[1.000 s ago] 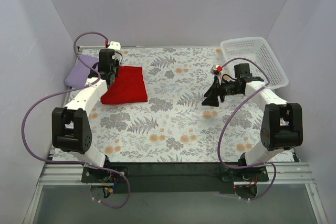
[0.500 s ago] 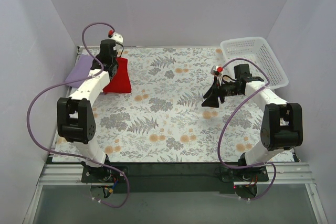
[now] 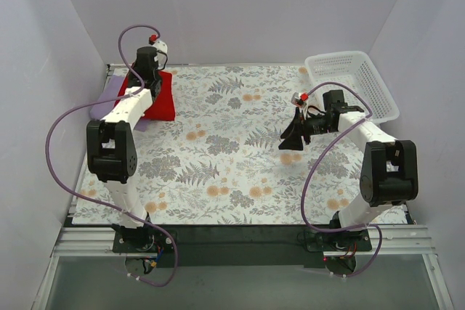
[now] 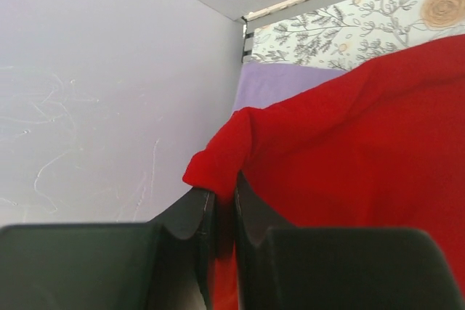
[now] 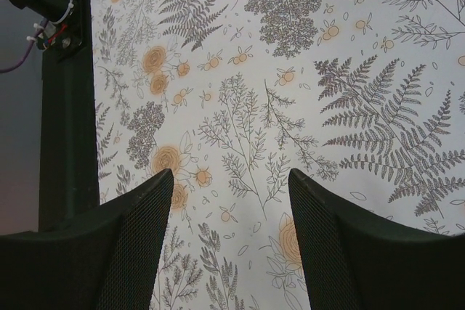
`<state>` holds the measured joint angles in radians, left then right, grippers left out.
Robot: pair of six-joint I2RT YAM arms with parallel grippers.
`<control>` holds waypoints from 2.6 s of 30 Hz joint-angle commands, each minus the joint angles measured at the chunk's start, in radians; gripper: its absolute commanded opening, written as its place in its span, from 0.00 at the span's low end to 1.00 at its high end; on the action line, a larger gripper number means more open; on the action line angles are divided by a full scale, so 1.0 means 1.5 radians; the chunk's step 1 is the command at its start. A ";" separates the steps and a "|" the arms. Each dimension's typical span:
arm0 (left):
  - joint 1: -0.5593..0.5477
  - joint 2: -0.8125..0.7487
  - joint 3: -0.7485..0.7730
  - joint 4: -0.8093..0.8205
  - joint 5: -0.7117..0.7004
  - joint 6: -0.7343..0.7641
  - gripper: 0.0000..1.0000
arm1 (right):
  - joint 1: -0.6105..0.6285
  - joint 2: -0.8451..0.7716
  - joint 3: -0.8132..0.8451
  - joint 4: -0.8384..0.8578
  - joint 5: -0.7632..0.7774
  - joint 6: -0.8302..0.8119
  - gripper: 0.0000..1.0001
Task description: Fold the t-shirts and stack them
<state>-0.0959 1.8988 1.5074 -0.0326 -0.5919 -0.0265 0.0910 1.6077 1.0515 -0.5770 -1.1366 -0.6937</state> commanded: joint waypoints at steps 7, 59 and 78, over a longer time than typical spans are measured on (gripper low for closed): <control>0.040 0.024 0.052 0.071 -0.023 0.039 0.00 | -0.004 0.015 0.029 -0.020 -0.030 -0.020 0.71; 0.126 -0.566 -0.410 -0.227 0.562 -0.712 0.90 | -0.004 -0.125 -0.032 0.069 0.280 0.019 0.72; 0.261 -0.230 -0.366 0.077 0.369 -1.001 0.69 | -0.004 -0.193 -0.150 0.133 0.266 -0.001 0.75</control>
<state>0.2745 1.5391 0.8997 -0.0124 0.0414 -1.4979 0.0906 1.3048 0.8181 -0.4053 -0.7036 -0.6743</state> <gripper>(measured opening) 0.696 0.752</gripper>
